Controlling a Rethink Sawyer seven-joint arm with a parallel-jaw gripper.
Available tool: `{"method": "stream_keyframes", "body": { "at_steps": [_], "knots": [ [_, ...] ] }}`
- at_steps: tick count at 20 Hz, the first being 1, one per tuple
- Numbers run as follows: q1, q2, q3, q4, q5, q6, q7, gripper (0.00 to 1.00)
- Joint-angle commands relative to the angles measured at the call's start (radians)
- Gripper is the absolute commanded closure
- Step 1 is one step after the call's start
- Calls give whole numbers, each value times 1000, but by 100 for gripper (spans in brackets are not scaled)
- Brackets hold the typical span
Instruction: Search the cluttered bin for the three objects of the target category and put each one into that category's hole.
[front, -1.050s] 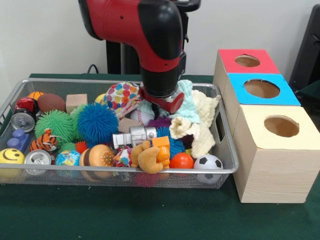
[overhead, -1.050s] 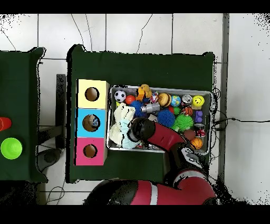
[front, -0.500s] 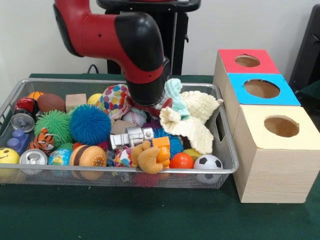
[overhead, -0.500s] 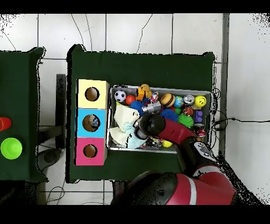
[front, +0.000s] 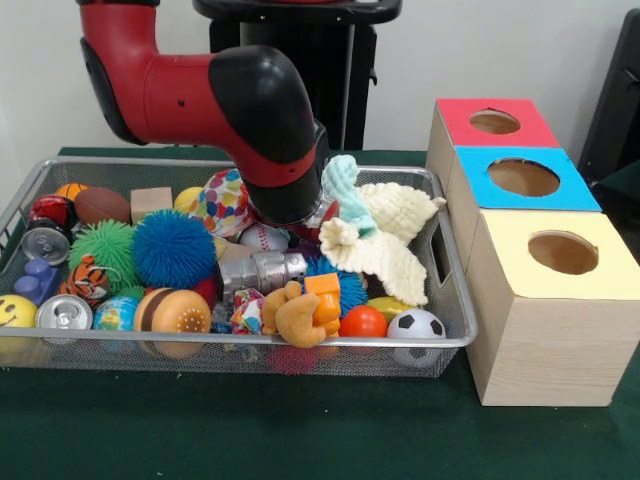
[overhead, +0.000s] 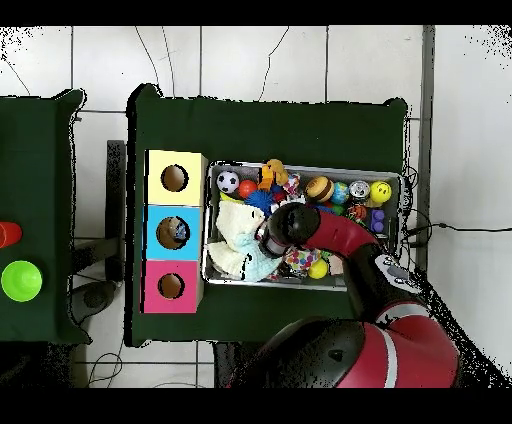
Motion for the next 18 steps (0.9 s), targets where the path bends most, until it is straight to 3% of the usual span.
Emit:
{"method": "stream_keyframes", "body": {
  "at_steps": [1,8,13,18],
  "knots": [
    [-97,329,-163,-309,-351,-616,-40,0],
    [-119,292,-155,-391,-577,-582,-138,0],
    [-254,246,14,-376,-675,-462,-334,0],
    [-329,223,119,-360,-730,-368,-413,0]
  ]
}}
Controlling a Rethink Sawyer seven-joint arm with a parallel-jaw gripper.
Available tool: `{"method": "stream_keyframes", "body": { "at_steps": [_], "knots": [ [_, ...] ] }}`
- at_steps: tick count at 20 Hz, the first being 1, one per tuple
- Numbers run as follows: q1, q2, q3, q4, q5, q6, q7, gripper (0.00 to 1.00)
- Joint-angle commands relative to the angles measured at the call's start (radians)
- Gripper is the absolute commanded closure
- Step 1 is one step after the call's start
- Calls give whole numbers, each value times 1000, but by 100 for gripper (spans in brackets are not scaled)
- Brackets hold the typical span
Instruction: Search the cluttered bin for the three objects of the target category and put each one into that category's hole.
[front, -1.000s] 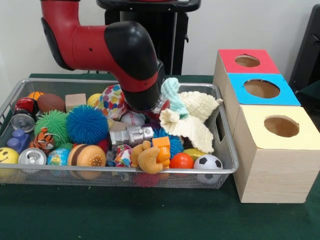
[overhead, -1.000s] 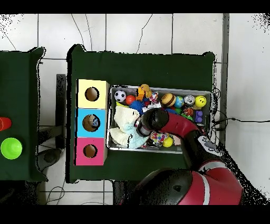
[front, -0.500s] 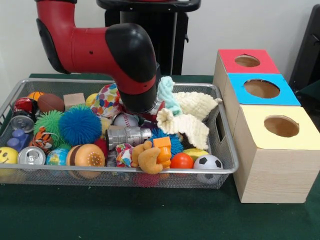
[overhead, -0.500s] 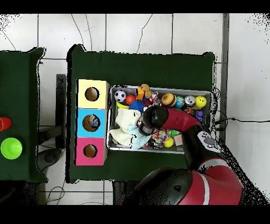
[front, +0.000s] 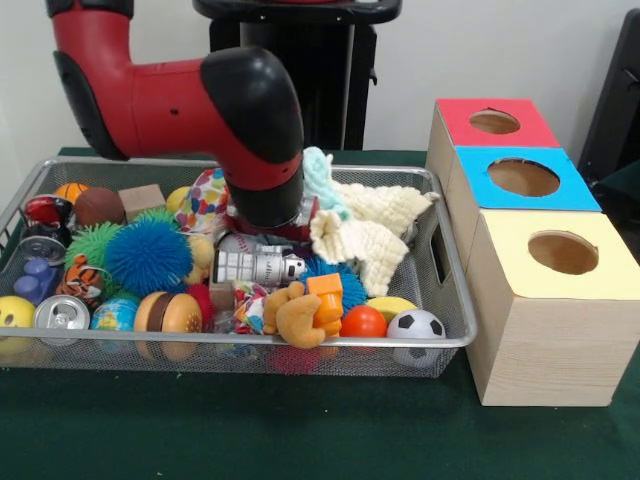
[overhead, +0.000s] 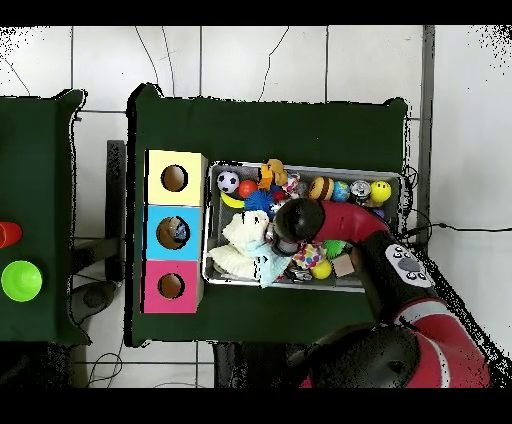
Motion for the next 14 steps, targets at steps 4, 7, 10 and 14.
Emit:
{"method": "stream_keyframes", "body": {
  "at_steps": [4,7,10,14],
  "knots": [
    [-228,215,-27,-296,-477,-477,-300,0],
    [-247,210,5,-289,-523,-464,-285,0],
    [-267,209,39,-285,-555,-438,-282,0],
    [-285,203,74,-278,-596,-408,-270,0]
  ]
}}
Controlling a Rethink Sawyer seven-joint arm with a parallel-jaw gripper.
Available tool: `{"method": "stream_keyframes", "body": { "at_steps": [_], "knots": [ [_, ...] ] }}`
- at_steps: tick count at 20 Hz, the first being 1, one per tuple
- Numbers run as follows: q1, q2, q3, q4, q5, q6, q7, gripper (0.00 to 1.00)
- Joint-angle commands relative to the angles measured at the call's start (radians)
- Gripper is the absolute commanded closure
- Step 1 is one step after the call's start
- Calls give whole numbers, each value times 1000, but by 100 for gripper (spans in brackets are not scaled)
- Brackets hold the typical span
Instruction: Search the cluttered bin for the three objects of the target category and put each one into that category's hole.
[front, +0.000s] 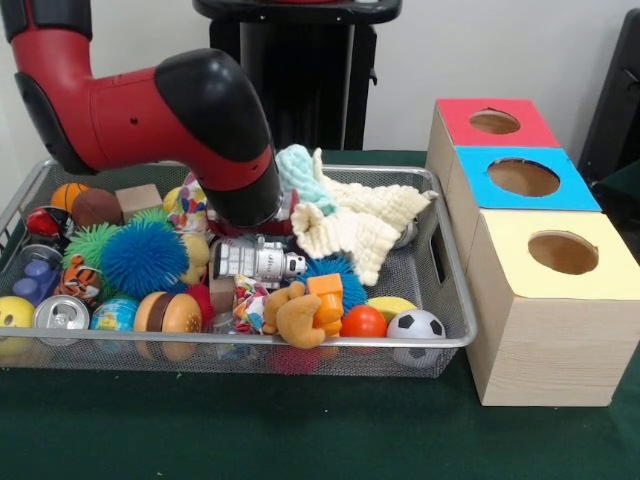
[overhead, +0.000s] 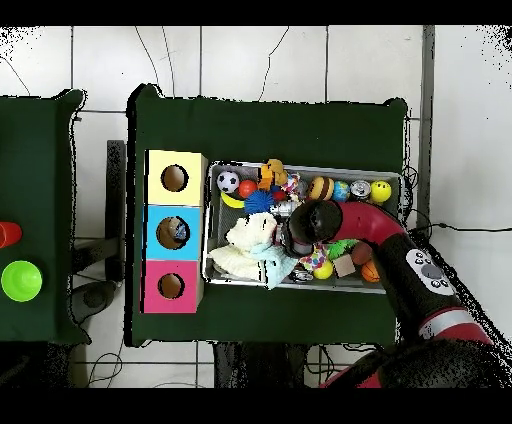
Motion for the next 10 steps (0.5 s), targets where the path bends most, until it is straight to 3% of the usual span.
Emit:
{"method": "stream_keyframes", "body": {
  "at_steps": [1,10],
  "knots": [
    [-122,170,-108,-293,-453,-497,-237,0],
    [-171,172,-30,-292,-526,-463,-273,0]
  ]
}}
